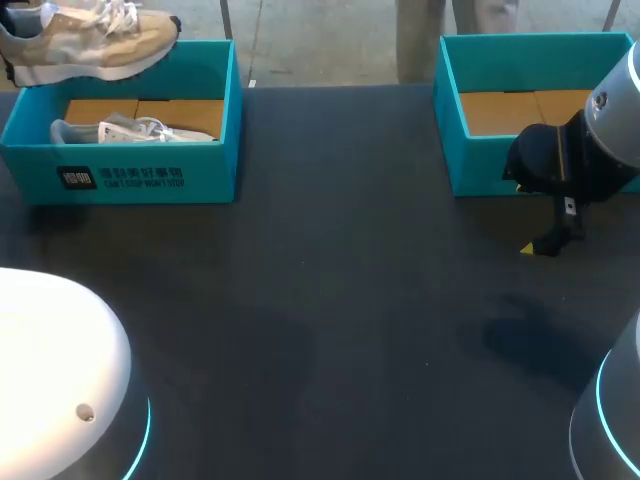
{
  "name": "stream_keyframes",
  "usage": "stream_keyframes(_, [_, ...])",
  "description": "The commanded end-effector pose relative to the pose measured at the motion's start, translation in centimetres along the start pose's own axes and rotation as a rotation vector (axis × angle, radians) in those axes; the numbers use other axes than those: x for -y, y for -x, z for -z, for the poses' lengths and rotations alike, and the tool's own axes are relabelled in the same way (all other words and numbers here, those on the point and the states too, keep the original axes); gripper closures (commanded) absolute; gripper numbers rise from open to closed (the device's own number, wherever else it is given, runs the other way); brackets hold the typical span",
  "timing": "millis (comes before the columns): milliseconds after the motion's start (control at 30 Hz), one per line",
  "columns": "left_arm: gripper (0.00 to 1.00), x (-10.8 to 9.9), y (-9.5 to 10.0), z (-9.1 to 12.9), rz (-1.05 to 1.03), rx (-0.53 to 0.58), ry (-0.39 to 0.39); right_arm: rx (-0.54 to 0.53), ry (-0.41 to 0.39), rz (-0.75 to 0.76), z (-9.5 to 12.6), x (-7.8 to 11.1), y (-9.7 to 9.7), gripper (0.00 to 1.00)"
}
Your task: Take the shoe out of the shoebox, open the shoe tongue, remove and reinsert the insole, then place the shoe into the shoebox
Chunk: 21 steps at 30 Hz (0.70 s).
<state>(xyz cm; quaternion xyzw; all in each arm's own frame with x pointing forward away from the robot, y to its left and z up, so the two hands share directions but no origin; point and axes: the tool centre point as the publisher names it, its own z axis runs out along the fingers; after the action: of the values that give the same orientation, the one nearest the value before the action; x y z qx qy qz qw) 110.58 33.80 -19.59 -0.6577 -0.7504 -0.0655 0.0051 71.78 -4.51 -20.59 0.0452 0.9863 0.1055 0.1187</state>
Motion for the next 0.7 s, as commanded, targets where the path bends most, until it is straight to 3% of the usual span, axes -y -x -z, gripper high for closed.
stream_keyframes(33, [1.0, -1.1, 0.0, -1.3, 0.004, -0.003, 0.014, 0.001, -0.002, 0.0, -0.1, 0.0, 0.0, 0.0])
stream_keyframes(700, [1.0, -4.1, 1.8, -4.9, -0.029, -0.026, 0.039, 0.001, -0.002, 0.0, -0.1, 0.0, 0.0, 0.0])
